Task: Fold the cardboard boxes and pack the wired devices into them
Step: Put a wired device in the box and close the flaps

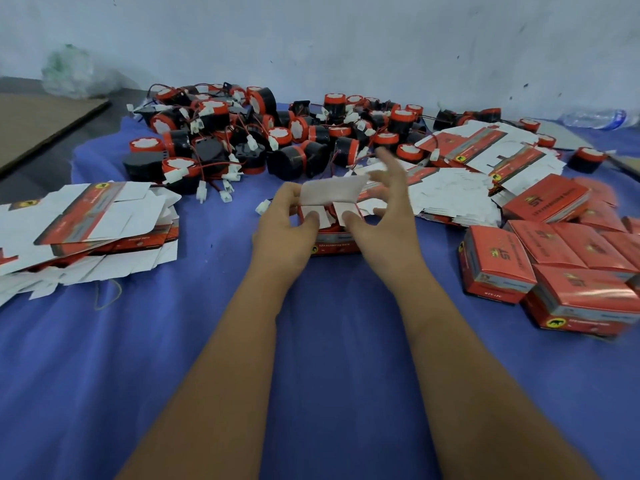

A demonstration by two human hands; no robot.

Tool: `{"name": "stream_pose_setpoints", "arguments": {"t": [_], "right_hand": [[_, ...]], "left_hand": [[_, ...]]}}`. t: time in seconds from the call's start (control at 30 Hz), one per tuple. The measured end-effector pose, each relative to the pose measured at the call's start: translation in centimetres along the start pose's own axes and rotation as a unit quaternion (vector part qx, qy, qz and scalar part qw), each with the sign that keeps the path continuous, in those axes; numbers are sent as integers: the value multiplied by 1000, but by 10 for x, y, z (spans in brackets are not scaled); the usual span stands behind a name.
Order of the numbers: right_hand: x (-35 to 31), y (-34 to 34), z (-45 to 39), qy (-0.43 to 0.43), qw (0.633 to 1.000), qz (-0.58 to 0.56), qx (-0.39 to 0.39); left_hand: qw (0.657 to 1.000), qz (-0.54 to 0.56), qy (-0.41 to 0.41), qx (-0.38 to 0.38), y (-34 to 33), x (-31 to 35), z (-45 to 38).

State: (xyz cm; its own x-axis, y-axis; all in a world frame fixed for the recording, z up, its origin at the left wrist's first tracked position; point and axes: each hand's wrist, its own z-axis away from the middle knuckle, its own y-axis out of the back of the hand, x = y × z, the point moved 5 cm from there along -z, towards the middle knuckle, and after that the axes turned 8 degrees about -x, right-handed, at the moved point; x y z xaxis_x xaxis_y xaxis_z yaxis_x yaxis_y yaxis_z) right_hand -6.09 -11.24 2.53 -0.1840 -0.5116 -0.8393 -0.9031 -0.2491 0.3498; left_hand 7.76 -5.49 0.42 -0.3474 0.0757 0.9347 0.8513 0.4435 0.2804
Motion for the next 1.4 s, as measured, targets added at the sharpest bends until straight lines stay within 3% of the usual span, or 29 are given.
{"name": "stream_pose_setpoints", "arguments": {"t": [0.2,0.3,0.43,0.53,0.57,0.63,0.73,0.87,0.97,1.4], "right_hand": [[6,0,-1,-8,999,37,-26],[13,4,-1,-68,995,-63,-36],[11,2,2,-74,983,-154,-65],[8,-8,5,-20,991,-23,-130],[9,-11,5,-4,989,30,-144],[8,-14,4,18,986,86,-144],[7,-11,2,33,988,83,-128],[10,-11,3,9,988,46,-150],[9,-11,1,22,989,75,-126],[8,-9,-2,34,991,112,-64]], "left_hand": [[998,23,-42,35,6,7,5],[993,113,-18,36,13,5,4],[998,-31,-28,-45,5,1,0],[960,-260,-94,-50,-7,-1,0],[952,-287,-104,-32,-6,-1,0],[962,-254,-96,-20,-1,-1,-1],[982,-155,-86,-60,-1,1,1],[977,-175,-108,-63,1,6,3],[978,-172,-96,-68,1,3,2],[996,74,-55,-22,10,-1,-1]]}}
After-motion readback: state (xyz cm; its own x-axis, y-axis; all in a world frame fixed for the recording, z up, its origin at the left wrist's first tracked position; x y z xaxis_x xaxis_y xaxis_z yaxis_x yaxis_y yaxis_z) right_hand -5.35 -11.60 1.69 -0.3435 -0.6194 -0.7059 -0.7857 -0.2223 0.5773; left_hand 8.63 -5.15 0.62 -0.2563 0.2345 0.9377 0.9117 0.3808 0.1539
